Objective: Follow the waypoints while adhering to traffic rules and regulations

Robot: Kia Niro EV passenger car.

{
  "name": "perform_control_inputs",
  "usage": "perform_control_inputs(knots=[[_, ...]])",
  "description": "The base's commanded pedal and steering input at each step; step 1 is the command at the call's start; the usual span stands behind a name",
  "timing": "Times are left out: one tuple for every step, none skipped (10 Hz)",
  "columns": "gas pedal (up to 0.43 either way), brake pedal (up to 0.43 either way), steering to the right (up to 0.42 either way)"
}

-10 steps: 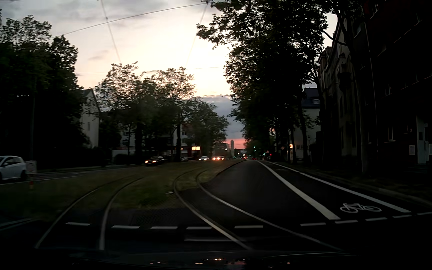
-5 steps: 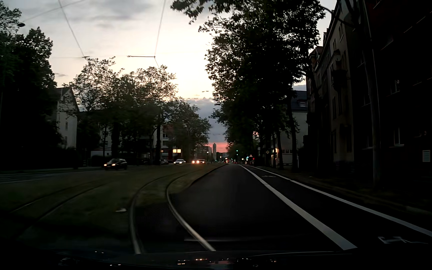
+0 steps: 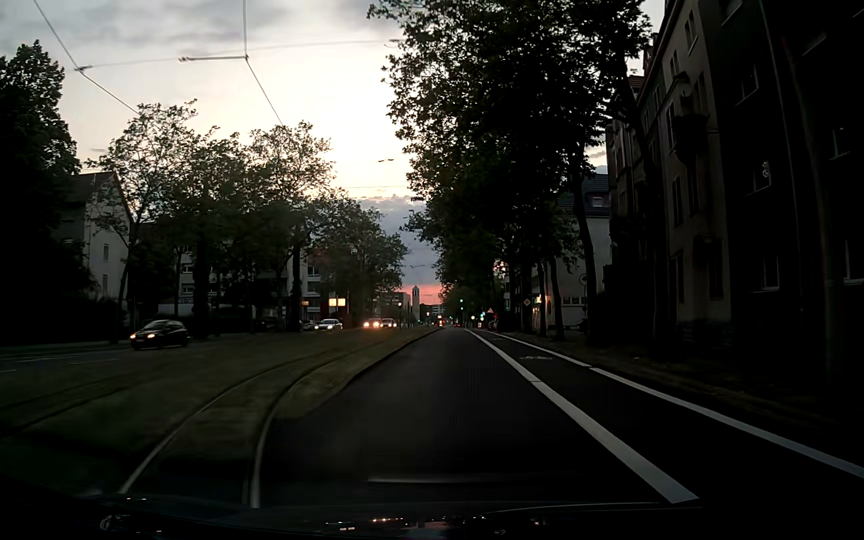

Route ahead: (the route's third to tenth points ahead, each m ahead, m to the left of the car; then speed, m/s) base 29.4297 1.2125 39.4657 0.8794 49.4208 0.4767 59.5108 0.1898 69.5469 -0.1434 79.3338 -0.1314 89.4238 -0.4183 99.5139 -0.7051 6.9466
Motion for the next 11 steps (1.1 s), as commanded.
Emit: perform_control_inputs(knots=[[0.220, 0.000, 0.008], [0.220, 0.000, 0.000], [0.220, 0.000, -0.004], [0.220, 0.000, -0.004], [0.220, 0.000, -0.004], [0.220, 0.000, -0.004], [0.220, 0.000, -0.004], [0.220, 0.000, -0.004], [0.220, 0.000, -0.005], [0.220, 0.000, -0.004], [0.220, 0.000, -0.005]])
